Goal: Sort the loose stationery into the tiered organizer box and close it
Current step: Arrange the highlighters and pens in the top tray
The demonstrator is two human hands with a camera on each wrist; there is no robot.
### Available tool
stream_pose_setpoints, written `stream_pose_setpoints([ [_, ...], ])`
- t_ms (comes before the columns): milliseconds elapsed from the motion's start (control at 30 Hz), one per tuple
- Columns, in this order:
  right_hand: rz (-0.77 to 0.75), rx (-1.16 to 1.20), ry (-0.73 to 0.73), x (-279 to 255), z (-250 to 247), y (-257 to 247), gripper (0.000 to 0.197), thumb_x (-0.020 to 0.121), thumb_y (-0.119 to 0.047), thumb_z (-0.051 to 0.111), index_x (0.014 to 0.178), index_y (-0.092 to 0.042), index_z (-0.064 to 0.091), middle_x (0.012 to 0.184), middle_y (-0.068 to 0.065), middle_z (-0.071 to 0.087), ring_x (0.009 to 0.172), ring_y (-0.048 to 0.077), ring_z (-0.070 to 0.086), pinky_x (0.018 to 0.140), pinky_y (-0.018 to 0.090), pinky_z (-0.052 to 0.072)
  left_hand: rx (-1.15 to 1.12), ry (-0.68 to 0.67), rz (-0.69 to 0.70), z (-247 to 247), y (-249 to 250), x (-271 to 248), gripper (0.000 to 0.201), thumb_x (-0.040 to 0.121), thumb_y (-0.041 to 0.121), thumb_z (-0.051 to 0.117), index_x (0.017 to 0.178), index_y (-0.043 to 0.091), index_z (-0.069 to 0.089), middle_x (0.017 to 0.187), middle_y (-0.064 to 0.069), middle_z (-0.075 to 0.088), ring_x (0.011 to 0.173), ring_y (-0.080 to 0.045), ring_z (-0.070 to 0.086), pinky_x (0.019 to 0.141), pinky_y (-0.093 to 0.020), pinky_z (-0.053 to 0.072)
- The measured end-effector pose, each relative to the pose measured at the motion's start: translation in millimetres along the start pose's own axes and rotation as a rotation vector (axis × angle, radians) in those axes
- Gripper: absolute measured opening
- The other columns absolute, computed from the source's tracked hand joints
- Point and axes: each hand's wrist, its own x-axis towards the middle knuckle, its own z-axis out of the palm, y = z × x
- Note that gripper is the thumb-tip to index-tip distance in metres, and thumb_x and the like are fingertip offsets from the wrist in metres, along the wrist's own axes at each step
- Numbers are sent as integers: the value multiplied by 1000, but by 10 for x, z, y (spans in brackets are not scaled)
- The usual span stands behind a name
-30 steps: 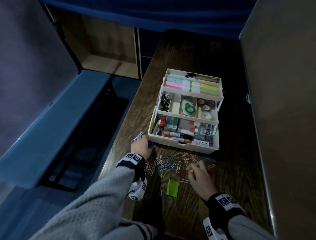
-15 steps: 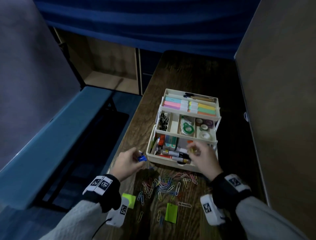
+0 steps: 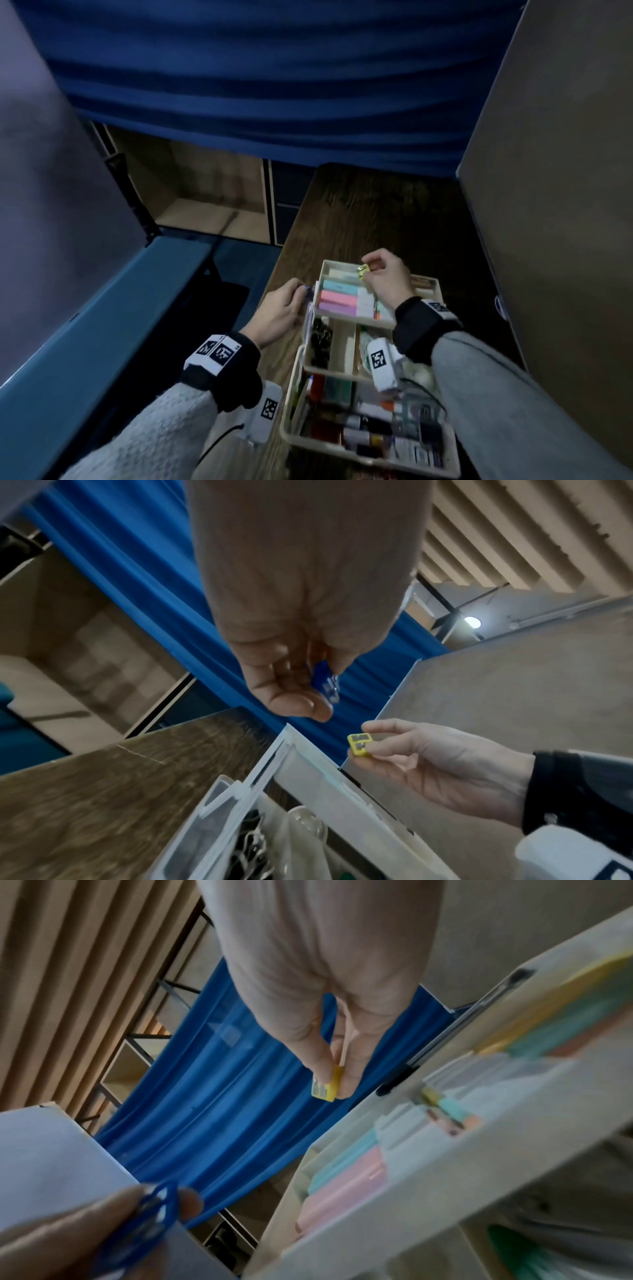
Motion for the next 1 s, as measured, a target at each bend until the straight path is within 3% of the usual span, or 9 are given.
stream_pose_setpoints([
  [100, 3, -82, -29, 221, 190, -31, 22, 78, 6, 64, 93, -10, 66, 86, 8, 64, 81, 18, 61, 76, 32, 53, -109, 86, -20, 41, -70, 357, 17, 97, 24, 51, 82, 20, 58, 71, 8, 67, 61, 0, 63, 60, -17, 51],
  [200, -43, -157, -92, 357, 355, -24, 18, 80, 6, 63, 86, -10, 68, 80, 5, 63, 78, 17, 61, 71, 27, 52, -156, 168, -32, 72, -184, 589, 18, 94, 24, 57, 76, 24, 57, 67, 16, 69, 61, 9, 62, 55, -5, 43],
  [333, -55, -248, -137, 423, 502, 10, 18, 83, 3, 61, 80, -11, 71, 79, 1, 63, 79, 15, 63, 71, 26, 52, -84, 191, -59, 98, -281, 804, 18, 92, 29, 59, 74, 29, 57, 77, 12, 67, 73, 2, 60, 62, -13, 40],
  [467, -102, -408, -183, 458, 517, 49, 25, 85, 4, 59, 75, -17, 70, 83, -6, 57, 81, 11, 59, 69, 21, 46, -31, 192, -59, 122, -297, 908, 18, 91, 29, 61, 73, 28, 59, 73, 13, 64, 69, 4, 56, 57, -9, 39],
  [533, -131, -469, -200, 474, 505, 65, 26, 84, 5, 59, 77, -17, 71, 89, -6, 55, 81, 10, 55, 70, 21, 44, -33, 196, -50, 134, -292, 932, 14, 91, 27, 61, 77, 26, 62, 73, 14, 63, 70, 3, 57, 61, -10, 41],
  [633, -159, -516, -201, 473, 495, 76, 26, 86, 4, 59, 82, -18, 73, 98, -5, 55, 85, 9, 54, 71, 21, 45, -37, 187, -34, 152, -263, 963, 10, 91, 23, 60, 85, 17, 64, 75, 12, 62, 71, -4, 58, 66, -19, 46],
  [800, -230, -586, -213, 428, 522, 82, 25, 87, 0, 59, 85, -21, 73, 104, -5, 57, 98, 13, 58, 80, 25, 50, -5, 164, -38, 164, -215, 983, 10, 93, 21, 57, 89, 13, 63, 92, -6, 65, 83, -21, 63, 76, -36, 54],
  [900, -223, -600, -239, 424, 530, 63, 28, 90, -2, 56, 88, -24, 73, 106, -6, 55, 100, 13, 56, 83, 31, 52, 88, 182, -24, 132, -219, 978, 7, 93, 21, 57, 87, 18, 60, 94, -4, 59, 82, -16, 55, 69, -26, 43],
  [1000, -230, -622, -307, 433, 521, 40, 28, 90, -1, 54, 89, -22, 73, 109, -7, 52, 102, 12, 54, 82, 30, 51, 151, 175, -23, 88, -239, 987, 5, 93, 21, 57, 92, 22, 62, 93, 2, 51, 85, -12, 50, 74, -24, 37],
])
